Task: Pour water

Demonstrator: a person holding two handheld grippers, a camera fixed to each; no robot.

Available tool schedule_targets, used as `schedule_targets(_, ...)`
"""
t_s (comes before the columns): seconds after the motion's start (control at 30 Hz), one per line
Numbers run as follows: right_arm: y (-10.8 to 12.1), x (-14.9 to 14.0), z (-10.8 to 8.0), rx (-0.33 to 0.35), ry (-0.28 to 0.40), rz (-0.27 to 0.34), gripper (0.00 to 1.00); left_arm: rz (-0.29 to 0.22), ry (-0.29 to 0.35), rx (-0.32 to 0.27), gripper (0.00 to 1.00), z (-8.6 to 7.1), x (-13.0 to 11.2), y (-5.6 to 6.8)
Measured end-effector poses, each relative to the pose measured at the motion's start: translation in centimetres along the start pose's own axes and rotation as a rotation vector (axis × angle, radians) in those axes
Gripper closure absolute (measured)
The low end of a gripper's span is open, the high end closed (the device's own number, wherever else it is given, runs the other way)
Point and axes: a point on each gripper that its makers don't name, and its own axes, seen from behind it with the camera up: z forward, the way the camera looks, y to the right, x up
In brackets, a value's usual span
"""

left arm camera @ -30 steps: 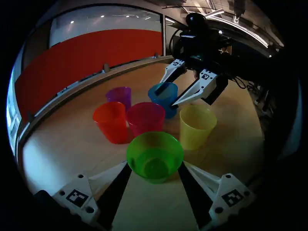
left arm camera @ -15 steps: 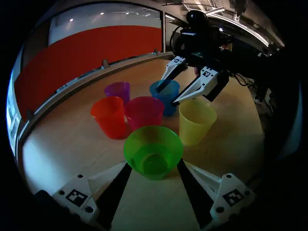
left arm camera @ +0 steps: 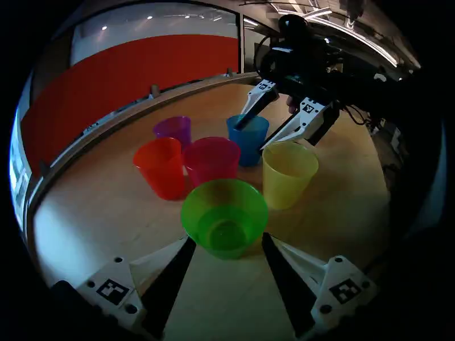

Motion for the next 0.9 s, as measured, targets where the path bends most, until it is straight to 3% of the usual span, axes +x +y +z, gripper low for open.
schedule_targets(0.9, -0.2, -1.4, -6.4, -0.116, 0.037, 0.045, 0.03, -0.045, 0.031, 0.124, 0.14, -5.3, -1.4, -1.0)
